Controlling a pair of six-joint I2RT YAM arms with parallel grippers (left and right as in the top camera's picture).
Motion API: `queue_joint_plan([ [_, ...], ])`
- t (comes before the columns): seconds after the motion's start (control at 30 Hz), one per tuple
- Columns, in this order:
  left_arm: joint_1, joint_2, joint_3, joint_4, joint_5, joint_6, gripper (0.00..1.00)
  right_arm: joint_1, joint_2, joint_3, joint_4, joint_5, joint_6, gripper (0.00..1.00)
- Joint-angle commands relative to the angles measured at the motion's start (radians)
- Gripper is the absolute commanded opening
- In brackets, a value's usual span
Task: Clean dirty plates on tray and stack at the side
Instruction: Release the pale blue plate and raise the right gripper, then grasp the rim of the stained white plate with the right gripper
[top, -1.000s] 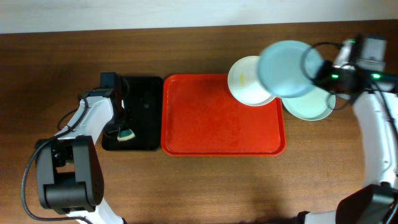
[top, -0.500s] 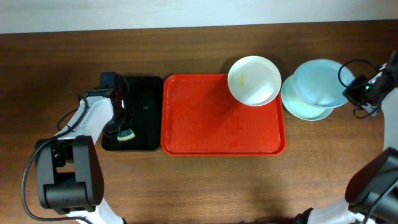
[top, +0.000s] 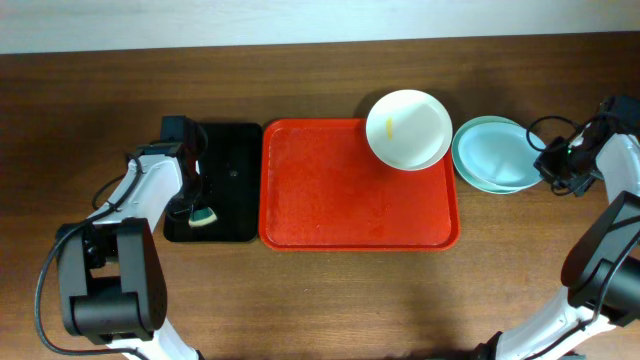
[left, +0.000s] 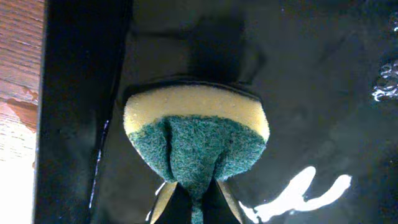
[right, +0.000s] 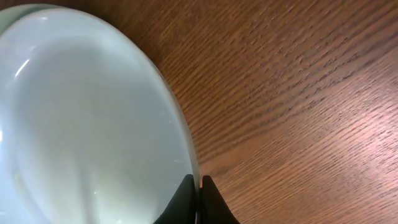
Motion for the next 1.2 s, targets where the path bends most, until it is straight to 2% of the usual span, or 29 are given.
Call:
queue_joint_plan([
  [0.0,0.002,-0.027,-0.01,0.002,-0.014,-0.014,0.0,-0.002,0.013,-0.006,-0.005,0.008,0.011,0.35],
  [0.07,0.002,-0.027,-0.01,0.002,-0.014,-0.014,0.0,-0.002,0.013,-0.006,-0.016,0.008,0.011,0.41],
  [0.13,0.002,-0.027,-0.01,0.002,-0.014,-0.014,0.0,-0.002,0.013,-0.006,-0.029,0.007,0.011,0.54],
  [0.2,0.002,-0.027,-0.01,0.002,-0.014,-0.014,0.0,-0.002,0.012,-0.006,-0.045,0.003,0.011,0.56],
  [0.3,0.002,-0.027,-0.01,0.002,-0.014,-0.014,0.0,-0.001,0.01,0.022,-0.089,-0.072,-0.029,0.56],
  [0.37,0.002,-0.027,-0.01,0.002,-0.014,-0.014,0.0,0.012,0.01,0.075,-0.153,-0.165,-0.136,0.56],
  [0.6,0.002,-0.027,-0.01,0.002,-0.014,-0.014,0.0,0.177,0.01,0.256,-0.333,-0.162,-0.257,0.56],
  [0.9,0.002,-0.027,-0.01,0.002,-0.014,-0.014,0.0,0.436,0.013,0.257,-0.264,0.15,-0.261,0.56],
  [1.17,0.002,-0.027,-0.01,0.003,-0.014,-0.014,0.0,0.479,0.023,0.257,-0.167,0.167,-0.264,0.56],
])
